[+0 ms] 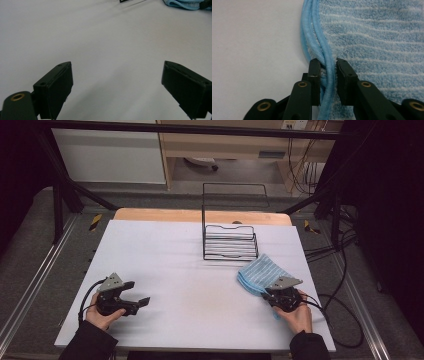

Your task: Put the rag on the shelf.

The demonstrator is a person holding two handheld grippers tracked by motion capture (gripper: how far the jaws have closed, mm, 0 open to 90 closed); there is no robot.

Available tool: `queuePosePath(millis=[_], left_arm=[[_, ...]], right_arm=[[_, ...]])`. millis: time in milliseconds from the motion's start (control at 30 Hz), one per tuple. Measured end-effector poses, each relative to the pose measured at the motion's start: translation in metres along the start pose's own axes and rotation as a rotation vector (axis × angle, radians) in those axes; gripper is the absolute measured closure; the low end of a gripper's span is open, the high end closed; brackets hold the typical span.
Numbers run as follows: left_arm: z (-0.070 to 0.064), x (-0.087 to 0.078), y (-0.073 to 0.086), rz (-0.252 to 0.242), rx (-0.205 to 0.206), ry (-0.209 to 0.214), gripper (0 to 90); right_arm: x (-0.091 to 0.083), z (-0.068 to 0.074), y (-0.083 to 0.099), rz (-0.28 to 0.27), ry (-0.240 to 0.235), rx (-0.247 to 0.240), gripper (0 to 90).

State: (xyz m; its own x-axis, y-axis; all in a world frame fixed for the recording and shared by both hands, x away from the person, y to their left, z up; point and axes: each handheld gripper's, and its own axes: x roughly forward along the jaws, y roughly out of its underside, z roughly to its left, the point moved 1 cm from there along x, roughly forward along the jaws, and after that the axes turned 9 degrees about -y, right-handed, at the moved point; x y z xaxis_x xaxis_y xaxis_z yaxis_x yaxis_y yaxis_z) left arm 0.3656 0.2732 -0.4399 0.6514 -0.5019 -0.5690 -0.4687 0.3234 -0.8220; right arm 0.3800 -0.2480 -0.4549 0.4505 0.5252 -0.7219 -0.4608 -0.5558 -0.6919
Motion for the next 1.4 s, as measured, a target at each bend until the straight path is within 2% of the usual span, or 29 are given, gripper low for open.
queuePosePath(millis=[133, 200, 433, 733, 933, 1000, 1400], left_arm=[[0.0, 0.0, 0.0, 0.0, -0.001, -0.001, 10.2], [0.001, 0.0, 0.0, 0.001, 0.001, -0.001, 10.2], [0.001, 0.0, 0.0, 0.0, 0.0, -0.001, 10.3], [0.001, 0.0, 0.0, -0.001, -0.001, -0.002, 10.4], [0.001, 0.0, 0.0, 0.0, 0.001, -0.002, 10.4], [0.001, 0.0, 0.0, 0.001, 0.001, -0.002, 10.4], [0.001, 0.0, 0.0, 0.006, 0.004, -0.003, 10.3]], right_arm=[[-0.001, 0.0, -0.001, -0.001, 0.0, 0.007, 79.2], [-0.002, -0.001, -0.002, -0.005, -0.004, 0.036, 80.9], [-0.007, 0.001, -0.005, -0.025, -0.003, 0.06, 82.2], [-0.017, 0.007, -0.013, -0.081, -0.057, 0.112, 82.3], [-0.018, 0.017, -0.018, -0.09, -0.093, 0.14, 82.2], [-0.016, 0.022, -0.02, -0.086, -0.124, 0.157, 82.2], [-0.009, 0.047, -0.032, -0.091, -0.194, 0.189, 82.0]])
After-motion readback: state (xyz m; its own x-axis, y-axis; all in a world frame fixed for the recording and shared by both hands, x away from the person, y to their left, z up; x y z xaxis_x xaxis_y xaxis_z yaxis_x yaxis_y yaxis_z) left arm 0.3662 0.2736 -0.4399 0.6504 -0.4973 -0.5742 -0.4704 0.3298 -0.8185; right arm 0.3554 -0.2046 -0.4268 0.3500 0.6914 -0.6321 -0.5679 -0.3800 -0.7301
